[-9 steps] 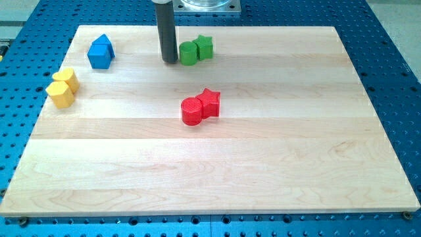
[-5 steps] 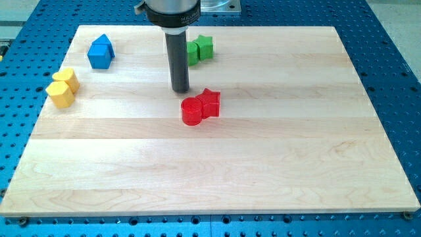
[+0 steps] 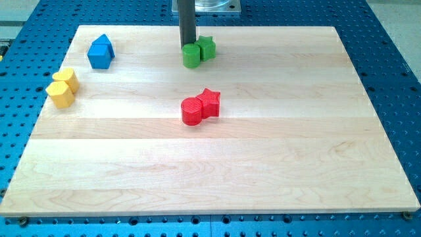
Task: Place the green circle below the green star
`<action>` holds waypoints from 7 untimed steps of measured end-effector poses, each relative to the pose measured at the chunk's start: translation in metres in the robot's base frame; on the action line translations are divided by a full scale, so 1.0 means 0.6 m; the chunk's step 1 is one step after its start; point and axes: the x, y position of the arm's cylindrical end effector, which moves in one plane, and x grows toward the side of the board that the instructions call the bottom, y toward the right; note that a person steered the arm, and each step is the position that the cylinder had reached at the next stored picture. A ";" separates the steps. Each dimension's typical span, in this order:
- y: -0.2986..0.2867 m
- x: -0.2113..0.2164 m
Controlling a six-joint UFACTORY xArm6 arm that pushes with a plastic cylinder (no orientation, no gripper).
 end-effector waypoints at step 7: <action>-0.008 0.056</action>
